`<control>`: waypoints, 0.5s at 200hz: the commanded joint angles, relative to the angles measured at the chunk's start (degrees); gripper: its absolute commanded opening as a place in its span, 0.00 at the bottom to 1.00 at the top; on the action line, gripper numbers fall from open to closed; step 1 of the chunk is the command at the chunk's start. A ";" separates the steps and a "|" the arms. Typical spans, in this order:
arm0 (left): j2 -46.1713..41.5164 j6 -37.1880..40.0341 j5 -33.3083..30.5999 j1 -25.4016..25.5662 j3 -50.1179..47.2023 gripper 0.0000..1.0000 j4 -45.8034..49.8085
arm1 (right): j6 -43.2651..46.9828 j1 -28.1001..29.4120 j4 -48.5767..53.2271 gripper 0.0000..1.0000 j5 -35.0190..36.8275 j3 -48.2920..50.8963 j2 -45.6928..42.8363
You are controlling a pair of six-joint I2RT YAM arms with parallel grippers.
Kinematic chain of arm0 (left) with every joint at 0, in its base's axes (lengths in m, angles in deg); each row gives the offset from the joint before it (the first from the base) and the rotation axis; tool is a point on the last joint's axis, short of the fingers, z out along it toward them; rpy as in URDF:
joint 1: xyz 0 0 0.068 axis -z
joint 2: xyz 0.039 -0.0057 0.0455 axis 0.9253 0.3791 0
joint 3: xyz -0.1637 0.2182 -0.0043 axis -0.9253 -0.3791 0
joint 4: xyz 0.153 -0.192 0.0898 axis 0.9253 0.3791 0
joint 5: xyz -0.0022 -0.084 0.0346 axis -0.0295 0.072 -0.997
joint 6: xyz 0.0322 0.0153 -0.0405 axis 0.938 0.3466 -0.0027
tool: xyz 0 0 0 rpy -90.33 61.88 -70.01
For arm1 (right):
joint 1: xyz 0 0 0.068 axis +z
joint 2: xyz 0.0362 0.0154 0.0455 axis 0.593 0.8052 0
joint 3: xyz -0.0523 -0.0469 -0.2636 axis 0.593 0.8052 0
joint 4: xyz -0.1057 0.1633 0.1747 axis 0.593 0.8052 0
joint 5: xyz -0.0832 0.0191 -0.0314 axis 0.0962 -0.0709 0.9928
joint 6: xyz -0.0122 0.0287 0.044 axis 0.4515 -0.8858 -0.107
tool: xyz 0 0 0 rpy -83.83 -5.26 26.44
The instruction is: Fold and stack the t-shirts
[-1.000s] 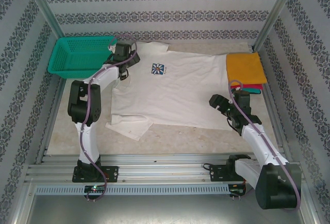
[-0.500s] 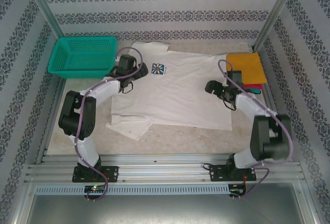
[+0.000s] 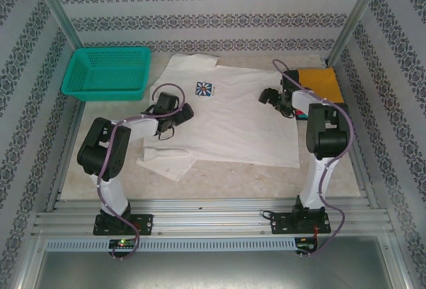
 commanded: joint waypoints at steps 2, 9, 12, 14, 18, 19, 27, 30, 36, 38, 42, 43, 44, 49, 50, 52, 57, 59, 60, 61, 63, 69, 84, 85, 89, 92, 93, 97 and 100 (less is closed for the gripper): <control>1.22 -4.21 0.87 -0.86 -2.91 1.00 -1.93 | -1.65 -0.71 2.86 0.88 -0.84 -3.37 2.98; 1.13 -4.76 0.69 -0.86 -3.93 1.00 -2.38 | -1.89 -0.76 2.87 0.88 -0.87 -4.16 3.61; 1.10 -5.01 0.60 -0.93 -4.30 1.00 -2.51 | -1.91 -0.80 3.00 0.88 -0.86 -4.48 3.87; 0.99 -5.18 0.61 -0.94 -4.61 1.00 -2.67 | -1.92 -0.80 3.13 0.88 -0.92 -4.81 4.06; 0.90 -5.40 0.59 -0.90 -5.08 1.00 -2.98 | -1.85 -0.79 3.41 0.89 -0.92 -5.42 4.48; 0.87 -5.42 0.59 -0.92 -5.17 1.00 -3.04 | -1.88 -0.80 3.51 0.89 -0.98 -5.64 4.58; 0.53 -5.92 0.60 -0.88 -6.11 1.00 -3.68 | -1.92 -0.80 4.09 0.89 -1.24 -6.95 5.45; 0.41 -6.11 0.68 -0.90 -6.29 1.00 -3.84 | -1.86 -0.80 4.32 0.89 -1.36 -7.54 5.73; 0.18 -6.18 0.86 -0.93 -6.74 1.00 -4.17 | -1.67 -0.80 4.70 0.89 -1.68 -8.56 6.28; 0.14 -6.18 0.91 -0.94 -6.82 1.00 -4.16 | -1.59 -0.80 4.92 0.89 -1.72 -8.97 6.42; -0.04 -6.30 0.90 -0.94 -6.89 1.00 -4.24 | -1.30 -0.80 5.26 0.89 -2.01 -9.59 6.60; -0.09 -6.31 0.92 -0.95 -6.96 1.00 -4.24 | -1.26 -0.80 5.31 0.89 -2.05 -9.70 6.69; -0.11 -6.32 0.88 -0.95 -6.99 1.00 -4.20 | -1.19 -0.80 5.38 0.89 -2.11 -9.89 6.74; -0.39 -6.26 0.94 -0.88 -7.07 1.00 -4.21 | -0.77 -0.69 5.82 0.89 -2.32 -10.47 6.80; -0.44 -6.29 0.94 -0.91 -7.13 1.00 -4.18 | -0.69 -0.70 5.86 0.89 -2.34 -10.54 6.75; -0.52 -6.25 0.95 -0.94 -7.11 1.00 -4.23 | -0.58 -0.71 5.84 0.89 -2.41 -10.74 6.60; -0.78 -6.27 0.92 -0.94 -7.09 1.00 -4.17 | -0.10 -0.62 5.75 0.90 -2.57 -10.86 6.10; -0.95 -6.20 0.91 -0.92 -7.04 1.00 -4.21 | 0.03 -0.52 5.57 0.90 -2.60 -10.82 5.76; -0.98 -6.17 0.92 -0.93 -7.03 1.00 -4.23 | 0.07 -0.53 5.47 0.90 -2.61 -10.76 5.66; -1.00 -6.12 0.88 -0.94 -6.98 1.00 -4.15 | 0.13 -0.53 5.38 0.90 -2.61 -10.68 5.56; -1.18 -6.07 0.81 -0.99 -6.94 1.00 -4.09 | 0.24 -0.47 5.15 0.90 -2.62 -10.56 5.14; -1.55 -5.90 0.70 -0.90 -6.78 1.00 -3.84 | 0.55 -0.54 4.42 0.90 -2.40 -10.10 4.10; -2.22 -5.29 -0.04 -1.01 -6.18 1.00 -3.00 | 1.14 -1.20 3.25 0.90 -1.11 -8.96 1.42; -2.27 -5.23 -0.08 -1.02 -6.12 1.00 -2.96 | 1.19 -1.27 3.17 0.90 -0.98 -8.90 1.25; -2.32 -5.06 -0.20 -1.02 -5.93 1.00 -2.66 | 1.24 -1.61 2.80 0.90 -0.78 -8.49 0.74; -2.38 -4.97 -0.24 -1.08 -5.75 1.00 -2.48 | 1.28 -1.91 2.48 0.90 -0.58 -8.25 0.38; -2.36 -4.94 -0.27 -1.10 -5.73 1.00 -2.40 | 1.35 -2.02 2.38 0.90 -0.55 -8.15 0.29; -2.22 -4.84 -0.33 -1.16 -5.53 1.00 -2.22 | 1.30 -2.47 2.18 0.90 -0.34 -7.93 0.01; -2.17 -4.81 -0.37 -1.25 -5.38 1.00 -2.13 | 1.25 -2.87 2.17 0.89 -0.29 -7.86 0.02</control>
